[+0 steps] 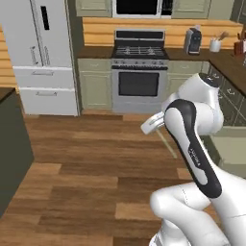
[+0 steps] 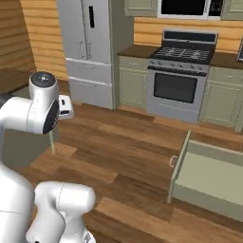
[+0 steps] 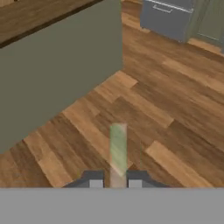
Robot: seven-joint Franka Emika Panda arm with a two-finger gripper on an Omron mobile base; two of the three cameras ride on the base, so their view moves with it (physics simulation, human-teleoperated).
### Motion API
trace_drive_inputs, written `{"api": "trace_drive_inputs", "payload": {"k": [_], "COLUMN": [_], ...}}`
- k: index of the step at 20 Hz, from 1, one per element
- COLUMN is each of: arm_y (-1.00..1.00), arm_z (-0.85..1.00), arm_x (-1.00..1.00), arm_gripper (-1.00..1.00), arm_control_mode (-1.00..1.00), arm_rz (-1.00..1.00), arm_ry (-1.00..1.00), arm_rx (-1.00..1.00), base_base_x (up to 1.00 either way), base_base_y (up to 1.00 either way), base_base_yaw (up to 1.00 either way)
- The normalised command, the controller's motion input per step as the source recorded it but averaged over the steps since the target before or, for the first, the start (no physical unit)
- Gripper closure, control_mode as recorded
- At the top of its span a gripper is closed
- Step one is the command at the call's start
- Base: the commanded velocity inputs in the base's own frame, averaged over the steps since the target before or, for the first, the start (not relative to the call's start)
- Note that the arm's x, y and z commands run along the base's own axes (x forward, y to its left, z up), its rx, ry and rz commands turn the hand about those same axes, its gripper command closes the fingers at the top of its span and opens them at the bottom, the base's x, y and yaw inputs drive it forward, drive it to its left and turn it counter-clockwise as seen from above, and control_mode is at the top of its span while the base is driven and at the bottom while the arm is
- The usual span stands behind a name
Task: Take a straw from the drawer in front and place it inside the glass cup on the dining counter.
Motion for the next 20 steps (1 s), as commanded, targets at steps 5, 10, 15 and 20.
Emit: {"api": "trace_drive_inputs", "payload": {"k": [5, 10, 15, 20], "arm_y": [0.00, 0.00, 0.00, 0.00], "arm_z": [0.00, 0.00, 0.00, 0.00], "arm_x": [0.00, 0.00, 0.00, 0.00], "arm_gripper": [1.00, 1.00, 1.00, 1.00], "arm_control_mode": [1.00, 1.00, 1.00, 1.00], "arm_rz": [0.00, 0.00, 0.00, 0.00], "arm_ry": [0.00, 0.00, 0.00, 0.00], "arm_rx": [0.00, 0.00, 0.00, 0.00], "base_base_x": [0.01, 0.68, 1.00, 1.00], "base_base_y": [0.69, 0.97, 0.96, 0.55], "base_base_yaw": [0.74, 0.17, -0.30, -0.37]}}
